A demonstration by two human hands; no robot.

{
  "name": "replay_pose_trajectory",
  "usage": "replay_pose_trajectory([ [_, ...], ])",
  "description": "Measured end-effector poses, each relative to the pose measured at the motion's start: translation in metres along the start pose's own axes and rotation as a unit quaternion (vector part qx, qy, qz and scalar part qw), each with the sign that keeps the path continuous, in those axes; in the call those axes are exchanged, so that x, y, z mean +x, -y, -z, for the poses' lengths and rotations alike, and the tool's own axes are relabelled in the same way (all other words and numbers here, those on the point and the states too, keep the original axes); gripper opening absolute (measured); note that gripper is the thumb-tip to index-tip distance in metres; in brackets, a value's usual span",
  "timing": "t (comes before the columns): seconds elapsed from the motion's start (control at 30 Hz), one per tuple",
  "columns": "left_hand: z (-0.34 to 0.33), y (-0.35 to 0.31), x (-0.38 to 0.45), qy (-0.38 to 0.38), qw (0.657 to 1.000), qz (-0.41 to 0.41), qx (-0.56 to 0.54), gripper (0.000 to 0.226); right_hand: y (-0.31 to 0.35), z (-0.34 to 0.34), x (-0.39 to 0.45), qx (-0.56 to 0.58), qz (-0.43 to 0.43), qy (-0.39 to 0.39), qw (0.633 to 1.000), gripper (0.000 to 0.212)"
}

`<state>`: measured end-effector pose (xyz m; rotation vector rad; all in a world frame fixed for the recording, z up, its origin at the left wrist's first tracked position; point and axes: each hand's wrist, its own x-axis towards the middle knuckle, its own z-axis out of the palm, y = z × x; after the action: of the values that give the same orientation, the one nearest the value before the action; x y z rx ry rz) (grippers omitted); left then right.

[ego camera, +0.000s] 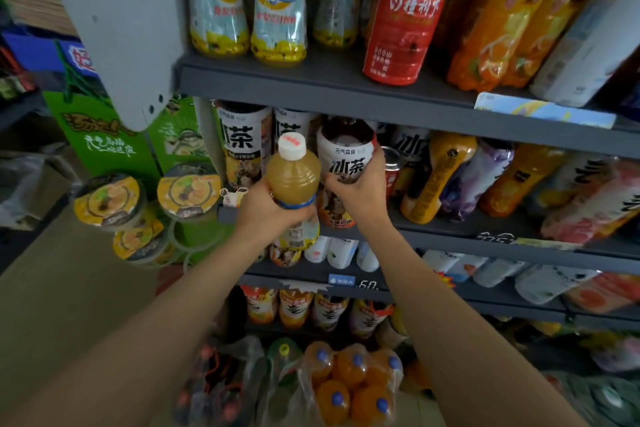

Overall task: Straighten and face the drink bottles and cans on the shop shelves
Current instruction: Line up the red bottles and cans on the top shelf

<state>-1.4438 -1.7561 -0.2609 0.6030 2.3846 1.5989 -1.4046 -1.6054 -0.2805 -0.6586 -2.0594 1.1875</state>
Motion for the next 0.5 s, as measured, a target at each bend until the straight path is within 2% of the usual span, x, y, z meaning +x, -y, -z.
replay_pose_trajectory([
  [0.13, -0.008, -0.005, 0.004, 0.048, 0.998, 0.004, -0.045, 0.056, -0.007, 0.003, -0.012, 0.028, -0.025, -0.051, 0.998, 0.088],
  [0.5, -0.011, 0.003, 0.006, 0.103, 0.993, 0.004, -0.065, 0.043, 0.000, 0.011, -0.009, 0.030, -0.053, -0.044, 0.997, 0.078],
])
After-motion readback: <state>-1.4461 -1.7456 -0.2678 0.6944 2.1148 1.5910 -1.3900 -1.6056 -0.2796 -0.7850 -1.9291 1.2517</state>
